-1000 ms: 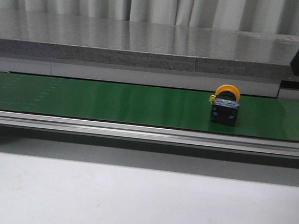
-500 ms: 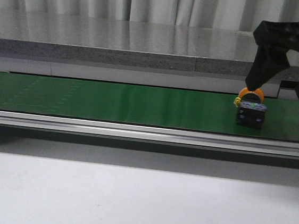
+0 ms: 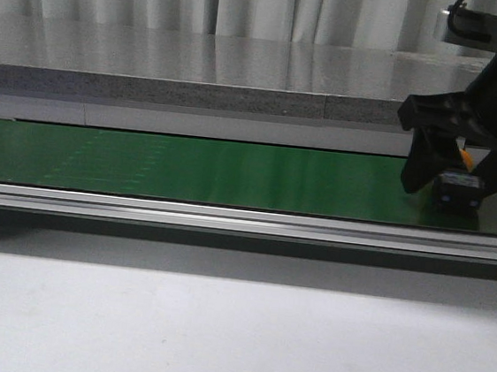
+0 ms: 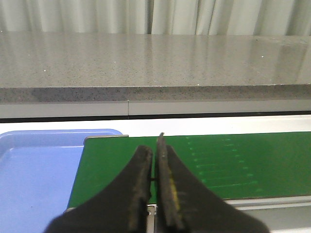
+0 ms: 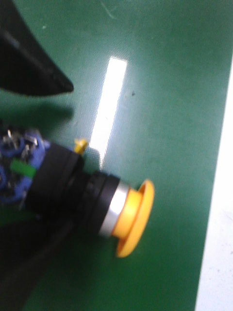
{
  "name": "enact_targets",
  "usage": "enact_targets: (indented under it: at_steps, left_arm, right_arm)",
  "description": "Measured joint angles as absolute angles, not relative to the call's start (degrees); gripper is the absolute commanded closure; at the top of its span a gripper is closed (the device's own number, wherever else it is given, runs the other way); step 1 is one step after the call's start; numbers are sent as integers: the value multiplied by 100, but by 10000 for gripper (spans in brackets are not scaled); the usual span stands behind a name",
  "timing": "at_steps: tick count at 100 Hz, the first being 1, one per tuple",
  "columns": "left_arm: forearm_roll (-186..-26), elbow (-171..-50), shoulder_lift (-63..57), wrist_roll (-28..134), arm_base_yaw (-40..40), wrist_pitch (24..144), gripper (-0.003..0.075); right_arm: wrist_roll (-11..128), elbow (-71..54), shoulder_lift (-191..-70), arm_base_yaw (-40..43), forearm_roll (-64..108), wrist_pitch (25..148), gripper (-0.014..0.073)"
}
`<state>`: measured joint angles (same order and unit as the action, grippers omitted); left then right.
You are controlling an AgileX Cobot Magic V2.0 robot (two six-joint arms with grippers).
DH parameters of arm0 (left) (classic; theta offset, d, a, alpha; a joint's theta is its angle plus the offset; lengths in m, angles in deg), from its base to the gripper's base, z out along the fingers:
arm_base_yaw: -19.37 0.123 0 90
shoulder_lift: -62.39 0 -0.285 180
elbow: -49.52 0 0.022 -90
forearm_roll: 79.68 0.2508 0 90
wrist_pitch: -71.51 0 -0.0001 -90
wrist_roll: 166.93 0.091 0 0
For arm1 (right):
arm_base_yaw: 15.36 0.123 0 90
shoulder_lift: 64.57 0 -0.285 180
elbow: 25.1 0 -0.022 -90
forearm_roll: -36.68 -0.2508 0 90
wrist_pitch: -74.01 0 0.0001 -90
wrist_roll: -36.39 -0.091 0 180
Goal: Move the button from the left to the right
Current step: 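Lower the right gripper onto the button and close on its base, then lift the button off the belt and carry it over the green tray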
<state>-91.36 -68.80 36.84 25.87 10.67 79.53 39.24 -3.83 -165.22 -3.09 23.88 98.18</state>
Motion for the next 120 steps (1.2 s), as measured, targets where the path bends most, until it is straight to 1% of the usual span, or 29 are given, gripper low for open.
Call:
enact_targets:
  at_steps: [5,6,8,12,32,53,65,79,100,120]
  left_arm:
    - [-9136,-6880,3684,2587,1067,7953,715]
    - [-9136,-6880,3684,2587,1067,7953,715]
    - [-9136,-6880,3684,2587,1067,7953,715]
    - [-9136,-6880,3684,2587,1067,7953,715]
    - [-9136,-6880,3684,2587,1067,7953,715]
    - [-9136,-6880,3684,2587,1067,7953,715]
    - [-9136,-6880,3684,2587,1067,7953,715]
    - [-9136,-6880,3684,2587,1067,7953,715]
    - [-9136,-6880,3684,2587,1067,7953,715]
    - [-9136,-6880,3684,2587,1067,7953,715]
  right_arm:
    - [3933,-383,-16534,-309,2390,9818,393]
    - [3933,-396,-16534,-309,2400,9833,393]
    - [3933,-413,-16534,-309,2400,9845,421]
    - [3933,-444,-16534,-309,2400,9890,438]
    - [3933,-968,-16511,-309,2534,10363,439]
    - [3937,-1756,-16213,-461,3382,11169,439]
    - [3937,-2021,-16095,-878,3886,11599,439]
    - [4020,-2071,-16040,-1665,4225,11735,439]
    - [4546,-2071,-16040,-2833,4334,11690,439]
    - [5210,-2071,-16102,-3534,4334,11450,428]
